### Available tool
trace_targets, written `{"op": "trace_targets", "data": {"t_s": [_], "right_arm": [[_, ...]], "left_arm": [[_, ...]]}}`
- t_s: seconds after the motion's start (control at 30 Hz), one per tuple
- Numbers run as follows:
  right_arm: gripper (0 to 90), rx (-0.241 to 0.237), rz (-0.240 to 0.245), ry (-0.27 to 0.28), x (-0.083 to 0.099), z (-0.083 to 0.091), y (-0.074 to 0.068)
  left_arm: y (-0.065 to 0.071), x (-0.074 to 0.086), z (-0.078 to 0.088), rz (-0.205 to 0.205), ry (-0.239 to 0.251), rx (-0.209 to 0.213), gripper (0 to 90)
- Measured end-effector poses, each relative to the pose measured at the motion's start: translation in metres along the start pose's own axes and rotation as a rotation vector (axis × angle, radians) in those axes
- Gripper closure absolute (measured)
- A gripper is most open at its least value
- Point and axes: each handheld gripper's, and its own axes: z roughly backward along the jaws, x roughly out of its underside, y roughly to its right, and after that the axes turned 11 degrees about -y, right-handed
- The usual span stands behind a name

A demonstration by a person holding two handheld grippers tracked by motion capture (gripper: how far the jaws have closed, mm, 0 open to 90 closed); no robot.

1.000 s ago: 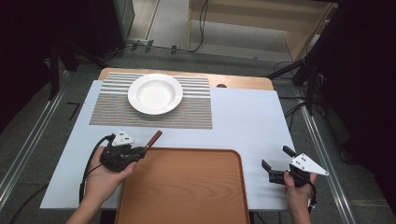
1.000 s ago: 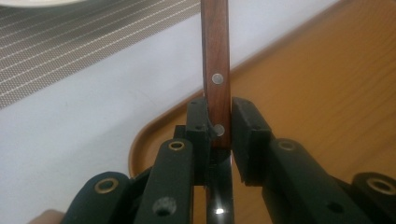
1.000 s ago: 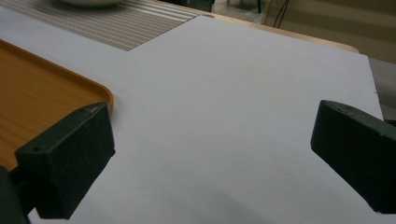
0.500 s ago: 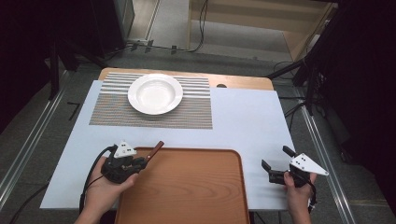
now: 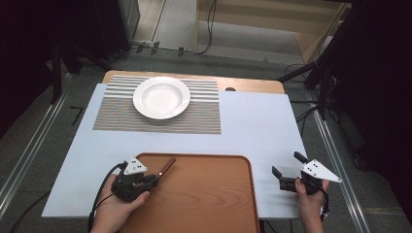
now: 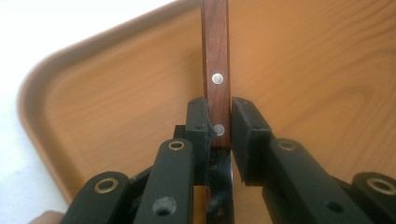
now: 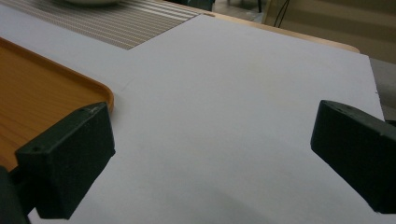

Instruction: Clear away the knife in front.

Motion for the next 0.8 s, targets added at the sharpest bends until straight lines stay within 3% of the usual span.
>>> {"op": "trace_targets", "data": {"t_s": [0.33,0.47,0.57,0.63,0.73,0.8], "right_arm": [[0.0,0.000,0.000,0.000,0.000,0.000,0.000],[0.0,0.001,0.005,0.000,0.000,0.000,0.000],[0.0,0.002,0.001,-0.001,0.000,0.000,0.000],[0.0,0.002,0.005,0.000,0.000,0.000,0.000],[0.0,0.003,0.007,0.000,0.000,0.000,0.000],[0.0,0.001,0.007,-0.001,0.000,0.000,0.000]], "left_arm": [[0.005,0.012,-0.007,0.029,-0.014,0.004,76.2],[0.005,0.013,-0.006,0.041,-0.007,-0.024,75.7],[0.003,0.010,-0.002,0.050,0.026,-0.029,66.3],[0.003,0.006,0.001,0.034,0.049,-0.027,67.6],[0.008,-0.001,0.003,-0.042,0.055,0.005,78.5],[0.011,-0.003,0.000,-0.066,0.051,0.006,82.0]]}}
